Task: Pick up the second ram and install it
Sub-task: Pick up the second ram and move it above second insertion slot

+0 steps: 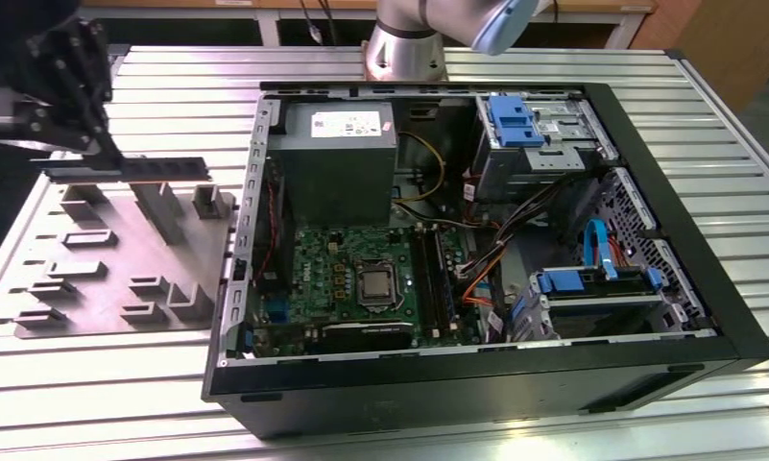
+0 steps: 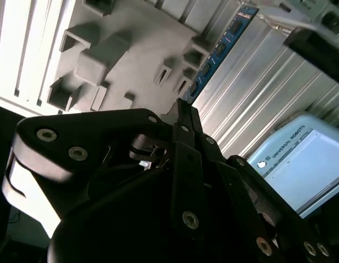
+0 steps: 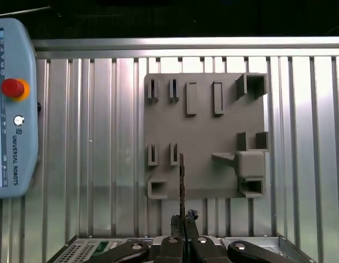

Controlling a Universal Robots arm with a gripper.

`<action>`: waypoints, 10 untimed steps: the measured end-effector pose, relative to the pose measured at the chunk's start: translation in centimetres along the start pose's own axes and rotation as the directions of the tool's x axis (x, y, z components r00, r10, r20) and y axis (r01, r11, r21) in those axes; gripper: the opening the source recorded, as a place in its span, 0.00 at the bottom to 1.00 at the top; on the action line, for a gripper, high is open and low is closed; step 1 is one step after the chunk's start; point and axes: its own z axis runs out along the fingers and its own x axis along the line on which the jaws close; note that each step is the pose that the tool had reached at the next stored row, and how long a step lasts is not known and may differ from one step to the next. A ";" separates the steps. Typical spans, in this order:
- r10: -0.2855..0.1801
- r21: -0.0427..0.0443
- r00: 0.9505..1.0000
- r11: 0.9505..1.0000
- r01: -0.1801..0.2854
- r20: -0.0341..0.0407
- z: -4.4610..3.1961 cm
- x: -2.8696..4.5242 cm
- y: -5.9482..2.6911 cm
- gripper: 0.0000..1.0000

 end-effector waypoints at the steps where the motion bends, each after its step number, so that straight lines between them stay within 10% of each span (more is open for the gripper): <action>1: 0.000 0.000 1.000 1.000 0.000 0.000 -0.02 -0.01 -0.45 0.12; 10: 0.000 -0.003 1.000 1.000 0.000 0.000 -0.19 -0.11 -4.53 0.12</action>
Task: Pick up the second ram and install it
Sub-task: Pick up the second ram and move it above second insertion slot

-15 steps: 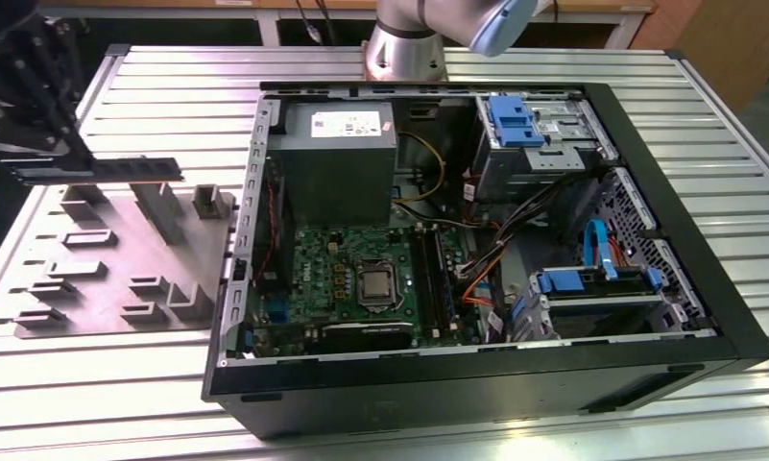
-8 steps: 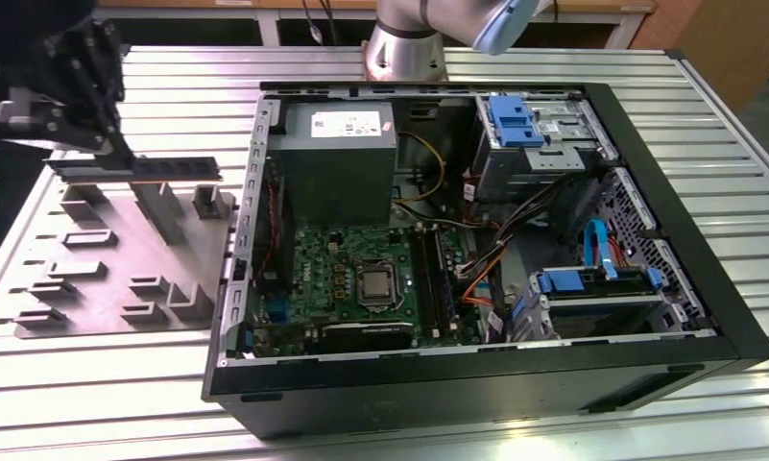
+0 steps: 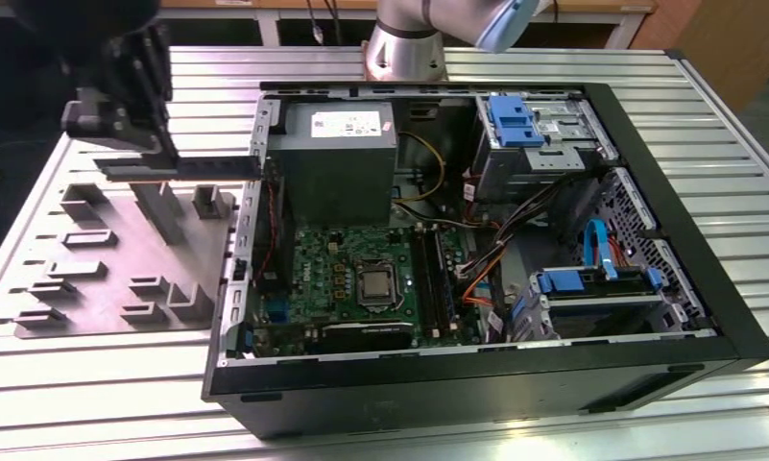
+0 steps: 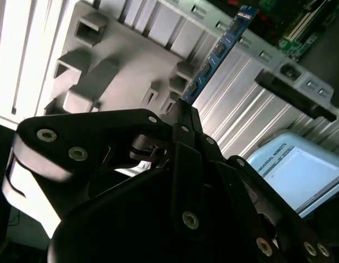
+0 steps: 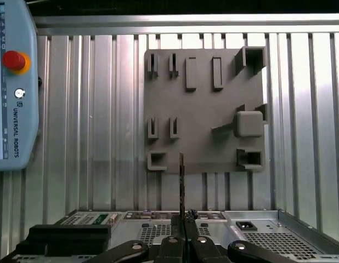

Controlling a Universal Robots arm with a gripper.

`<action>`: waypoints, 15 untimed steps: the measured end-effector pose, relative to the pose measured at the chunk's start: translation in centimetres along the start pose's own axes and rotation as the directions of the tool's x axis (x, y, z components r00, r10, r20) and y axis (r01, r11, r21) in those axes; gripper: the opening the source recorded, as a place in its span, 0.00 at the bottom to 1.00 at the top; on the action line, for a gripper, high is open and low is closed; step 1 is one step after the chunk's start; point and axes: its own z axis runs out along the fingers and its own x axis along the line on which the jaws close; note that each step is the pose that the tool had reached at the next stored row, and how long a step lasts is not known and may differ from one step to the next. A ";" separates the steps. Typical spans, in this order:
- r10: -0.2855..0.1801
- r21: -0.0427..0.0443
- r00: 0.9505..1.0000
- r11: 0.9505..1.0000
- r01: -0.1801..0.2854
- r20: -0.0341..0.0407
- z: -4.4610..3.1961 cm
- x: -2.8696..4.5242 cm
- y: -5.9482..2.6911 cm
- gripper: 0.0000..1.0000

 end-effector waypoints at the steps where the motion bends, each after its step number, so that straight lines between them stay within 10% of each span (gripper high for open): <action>1: 0.000 0.000 1.000 1.000 0.000 0.000 -0.02 -0.01 -0.45 0.12; 15: 0.000 -0.003 1.000 1.000 0.000 0.000 -0.26 -0.16 -6.81 0.12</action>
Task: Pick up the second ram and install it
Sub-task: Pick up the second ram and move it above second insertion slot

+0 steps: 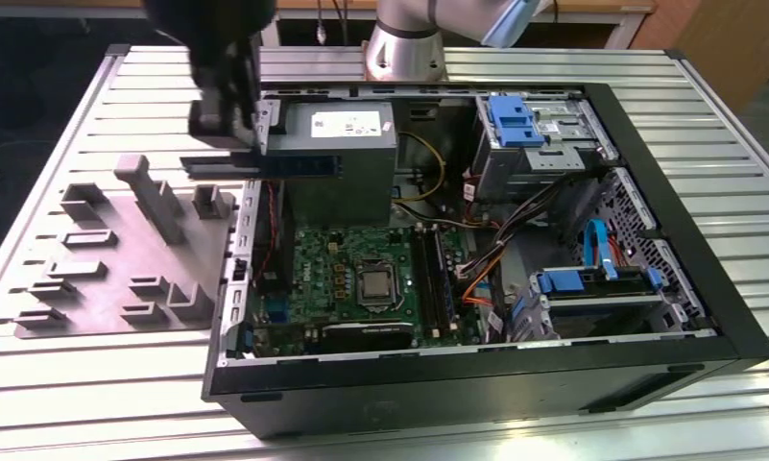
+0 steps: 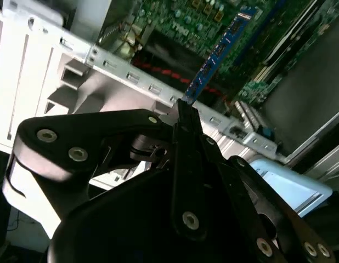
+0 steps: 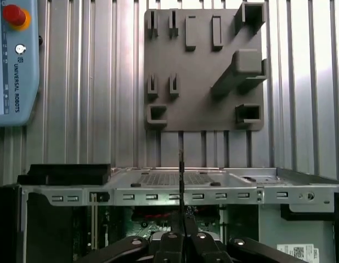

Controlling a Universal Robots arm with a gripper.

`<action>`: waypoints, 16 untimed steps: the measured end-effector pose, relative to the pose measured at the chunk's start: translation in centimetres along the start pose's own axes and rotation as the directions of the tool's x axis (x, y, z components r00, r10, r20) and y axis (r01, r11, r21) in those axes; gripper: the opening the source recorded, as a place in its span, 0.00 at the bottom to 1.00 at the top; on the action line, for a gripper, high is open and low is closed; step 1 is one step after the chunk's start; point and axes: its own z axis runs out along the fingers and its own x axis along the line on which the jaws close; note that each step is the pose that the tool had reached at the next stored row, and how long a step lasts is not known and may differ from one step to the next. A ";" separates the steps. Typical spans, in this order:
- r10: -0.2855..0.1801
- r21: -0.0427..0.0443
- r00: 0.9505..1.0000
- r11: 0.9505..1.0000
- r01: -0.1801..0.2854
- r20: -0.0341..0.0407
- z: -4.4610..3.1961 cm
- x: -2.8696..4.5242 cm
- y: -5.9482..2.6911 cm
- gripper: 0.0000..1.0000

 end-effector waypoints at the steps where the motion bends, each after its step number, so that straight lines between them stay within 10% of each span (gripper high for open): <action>1: 0.000 0.000 1.000 1.000 0.000 0.000 -0.01 -0.01 -0.44 0.12; 16: 0.000 -0.003 1.000 1.000 0.000 0.000 -0.31 -0.18 -7.25 0.12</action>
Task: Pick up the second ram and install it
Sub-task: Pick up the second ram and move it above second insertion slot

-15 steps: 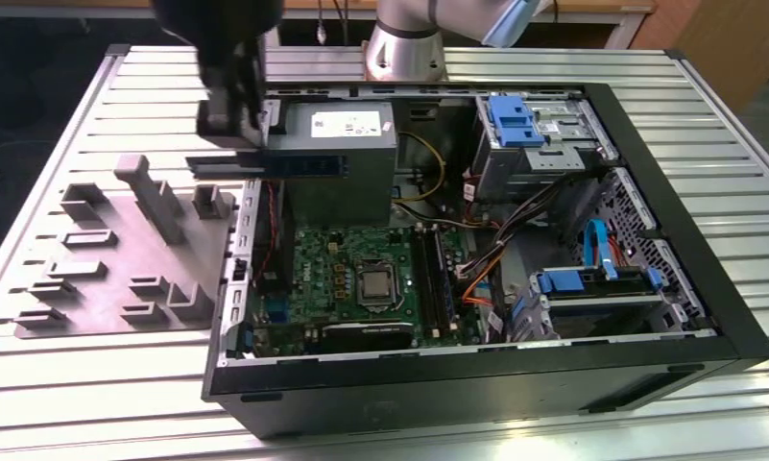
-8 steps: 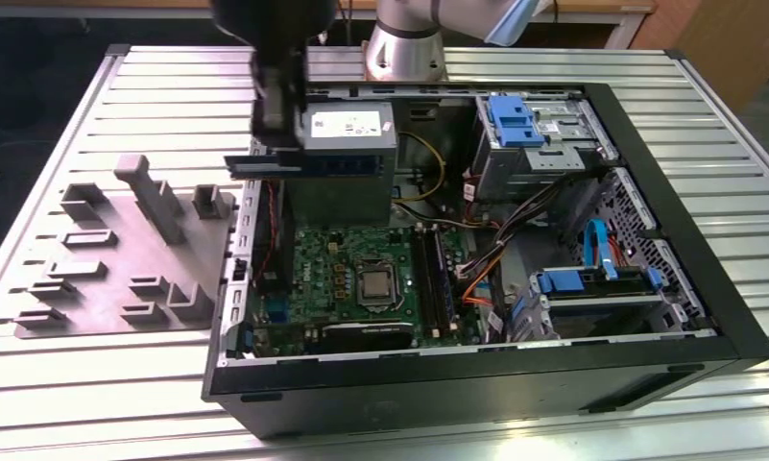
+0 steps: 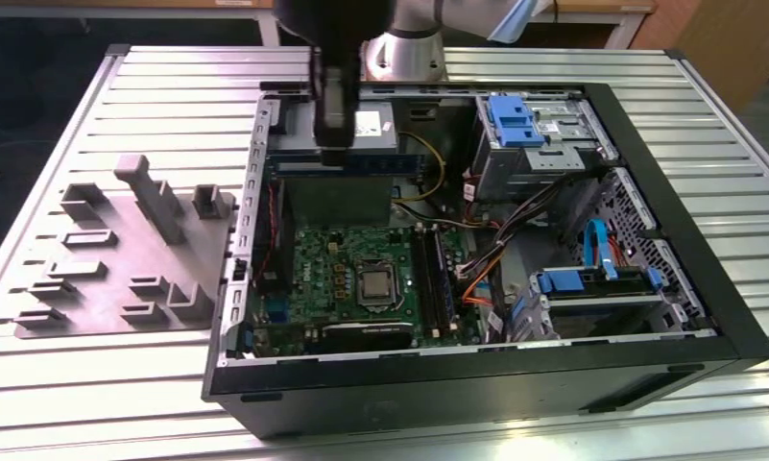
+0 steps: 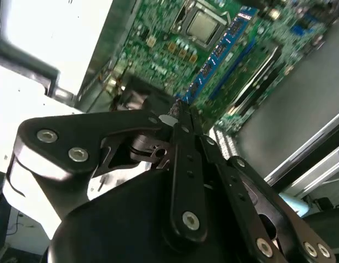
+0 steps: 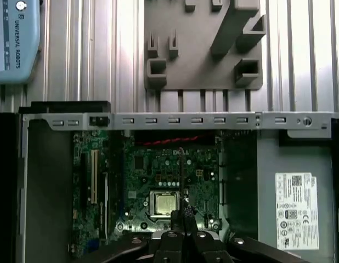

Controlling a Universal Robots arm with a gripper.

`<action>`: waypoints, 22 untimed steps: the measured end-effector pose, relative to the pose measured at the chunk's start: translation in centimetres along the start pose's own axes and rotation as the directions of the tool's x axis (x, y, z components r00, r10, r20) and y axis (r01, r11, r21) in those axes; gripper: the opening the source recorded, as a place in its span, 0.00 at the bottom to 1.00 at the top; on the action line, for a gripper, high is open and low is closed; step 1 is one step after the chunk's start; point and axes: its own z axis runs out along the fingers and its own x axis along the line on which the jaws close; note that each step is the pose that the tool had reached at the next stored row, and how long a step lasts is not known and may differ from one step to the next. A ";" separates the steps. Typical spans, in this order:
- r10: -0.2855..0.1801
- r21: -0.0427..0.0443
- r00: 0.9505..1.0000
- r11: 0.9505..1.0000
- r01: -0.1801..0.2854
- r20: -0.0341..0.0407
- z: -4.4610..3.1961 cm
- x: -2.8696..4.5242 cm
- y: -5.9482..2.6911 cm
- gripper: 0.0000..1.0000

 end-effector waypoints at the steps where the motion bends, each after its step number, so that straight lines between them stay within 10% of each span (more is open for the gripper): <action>1: 0.000 0.000 1.000 1.000 0.000 0.000 -0.02 -0.01 -0.49 0.12; 7: 0.000 -0.001 1.000 1.000 0.000 0.000 -0.14 -0.07 -2.97 0.12; 22: 0.000 -0.001 1.000 1.000 0.000 0.000 1.65 0.04 -3.28 0.12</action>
